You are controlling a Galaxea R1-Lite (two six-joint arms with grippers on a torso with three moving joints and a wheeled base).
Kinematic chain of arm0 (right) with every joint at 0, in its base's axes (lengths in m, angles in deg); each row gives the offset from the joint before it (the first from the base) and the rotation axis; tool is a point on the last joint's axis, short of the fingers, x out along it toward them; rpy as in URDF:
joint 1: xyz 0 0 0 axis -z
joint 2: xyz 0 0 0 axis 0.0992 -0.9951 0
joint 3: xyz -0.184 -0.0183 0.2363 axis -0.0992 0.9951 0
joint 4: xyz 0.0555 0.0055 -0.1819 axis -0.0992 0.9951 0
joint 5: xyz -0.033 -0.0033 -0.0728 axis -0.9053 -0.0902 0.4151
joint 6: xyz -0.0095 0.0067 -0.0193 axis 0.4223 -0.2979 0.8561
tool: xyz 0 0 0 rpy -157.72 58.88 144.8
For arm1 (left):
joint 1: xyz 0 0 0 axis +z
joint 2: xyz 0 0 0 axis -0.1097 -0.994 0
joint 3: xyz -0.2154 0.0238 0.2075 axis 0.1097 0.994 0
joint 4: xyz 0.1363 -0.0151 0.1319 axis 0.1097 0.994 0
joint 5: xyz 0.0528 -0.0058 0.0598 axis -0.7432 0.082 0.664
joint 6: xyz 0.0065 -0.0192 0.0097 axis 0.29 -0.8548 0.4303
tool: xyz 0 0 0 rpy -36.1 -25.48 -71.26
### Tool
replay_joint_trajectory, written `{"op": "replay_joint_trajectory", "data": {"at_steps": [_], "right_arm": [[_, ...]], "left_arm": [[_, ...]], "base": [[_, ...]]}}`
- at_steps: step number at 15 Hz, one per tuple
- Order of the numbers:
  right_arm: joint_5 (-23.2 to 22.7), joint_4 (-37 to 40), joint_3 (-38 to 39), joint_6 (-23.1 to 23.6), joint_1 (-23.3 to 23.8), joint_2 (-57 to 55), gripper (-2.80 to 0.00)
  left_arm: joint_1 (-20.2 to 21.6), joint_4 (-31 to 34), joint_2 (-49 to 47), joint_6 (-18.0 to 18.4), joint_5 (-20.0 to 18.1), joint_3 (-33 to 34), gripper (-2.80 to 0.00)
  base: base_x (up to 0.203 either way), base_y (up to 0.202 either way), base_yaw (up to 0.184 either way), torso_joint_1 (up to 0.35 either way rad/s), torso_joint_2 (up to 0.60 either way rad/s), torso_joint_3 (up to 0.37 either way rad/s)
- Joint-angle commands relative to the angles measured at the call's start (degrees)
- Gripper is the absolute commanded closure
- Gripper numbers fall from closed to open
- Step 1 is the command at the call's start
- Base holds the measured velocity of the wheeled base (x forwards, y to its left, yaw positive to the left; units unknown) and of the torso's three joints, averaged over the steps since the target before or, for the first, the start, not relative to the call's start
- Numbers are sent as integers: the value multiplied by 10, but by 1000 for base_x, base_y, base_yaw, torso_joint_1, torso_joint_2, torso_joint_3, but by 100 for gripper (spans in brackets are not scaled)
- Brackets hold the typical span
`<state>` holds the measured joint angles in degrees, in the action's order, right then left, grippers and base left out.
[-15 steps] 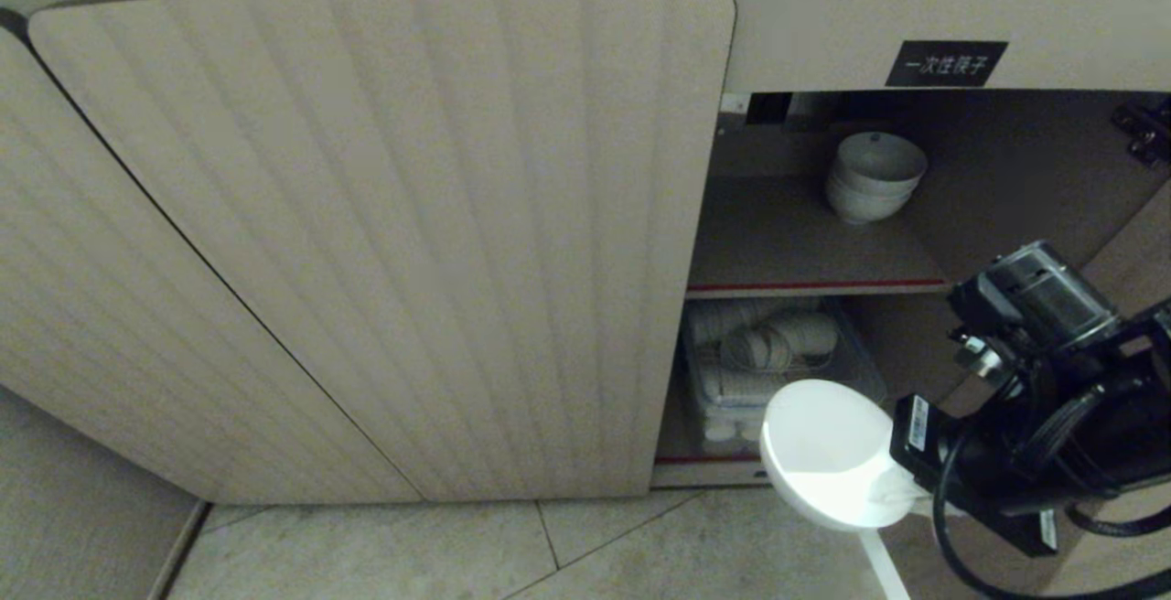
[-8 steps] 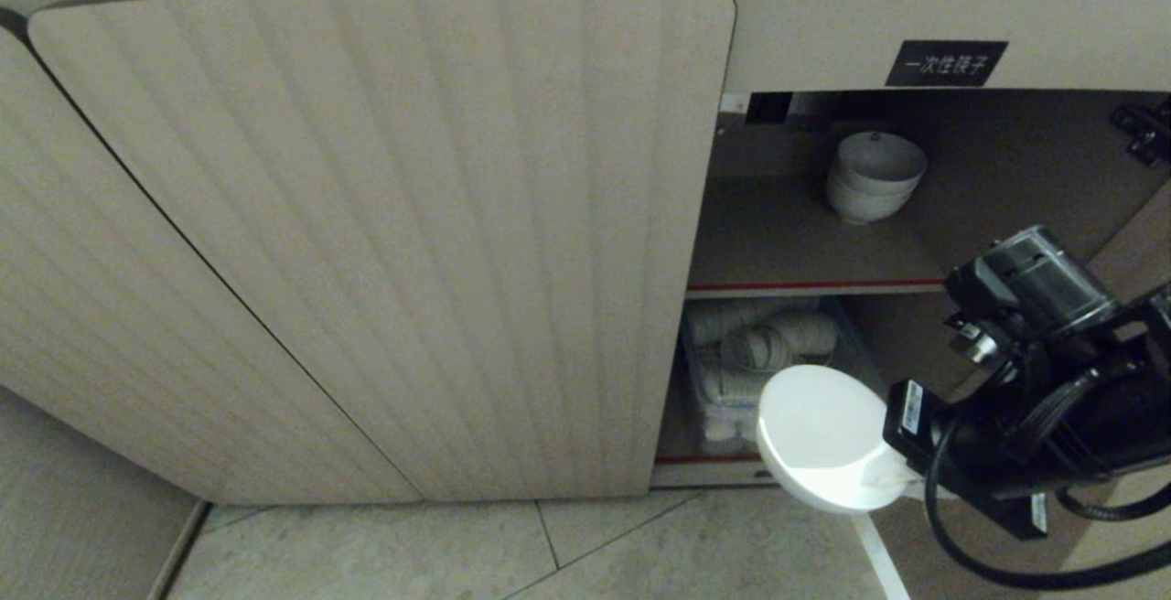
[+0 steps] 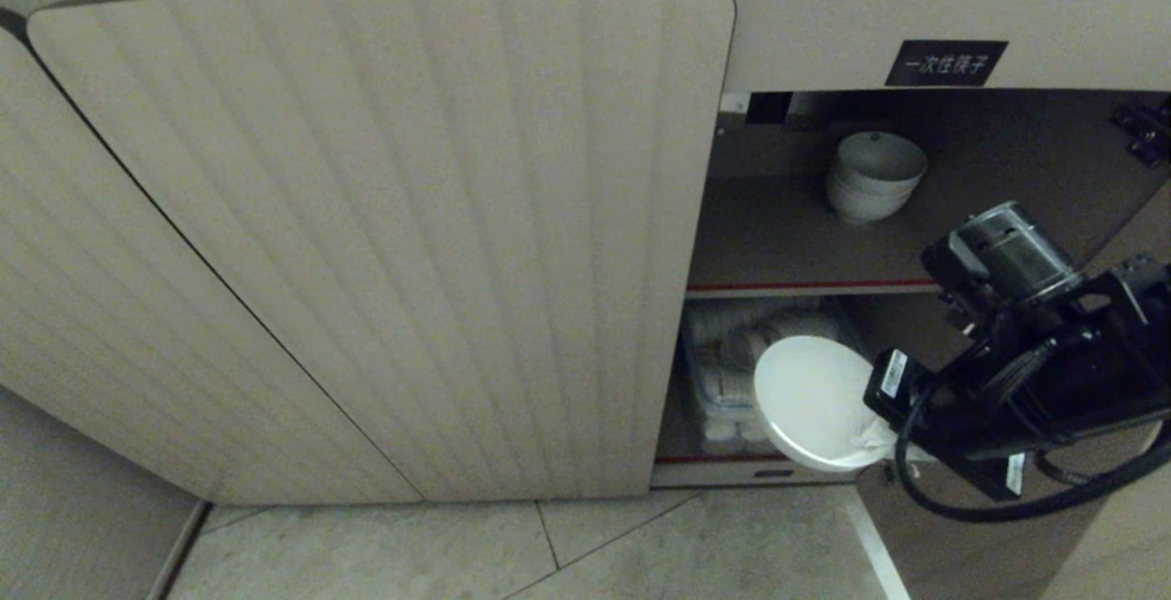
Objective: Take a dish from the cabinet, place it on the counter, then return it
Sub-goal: Put it back into the cabinet
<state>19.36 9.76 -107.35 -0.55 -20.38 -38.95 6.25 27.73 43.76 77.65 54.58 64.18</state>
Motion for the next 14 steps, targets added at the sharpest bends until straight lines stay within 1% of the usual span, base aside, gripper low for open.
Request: {"op": "replay_joint_trajectory", "data": {"at_steps": [1,3,6,9,11,14], "right_arm": [[1,-17,-15,-44,5,-15,0],[1,-27,-18,-55,10,-19,0],[2,-50,-17,-56,27,-22,0],[46,-68,-18,-57,32,-44,0],[52,-72,-30,-63,33,-57,0],[78,-72,-62,-72,33,-74,0]], "left_arm": [[0,0,0,0,0,0,0],[0,0,0,0,0,0,0],[0,0,0,0,0,0,0],[0,0,0,0,0,0,0],[0,0,0,0,0,0,0],[0,0,0,0,0,0,0]], "base": [[0,0,0,0,0,0],[0,0,0,0,0,0],[0,0,0,0,0,0],[0,0,0,0,0,0],[0,0,0,0,0,0],[0,0,0,0,0,0]]}}
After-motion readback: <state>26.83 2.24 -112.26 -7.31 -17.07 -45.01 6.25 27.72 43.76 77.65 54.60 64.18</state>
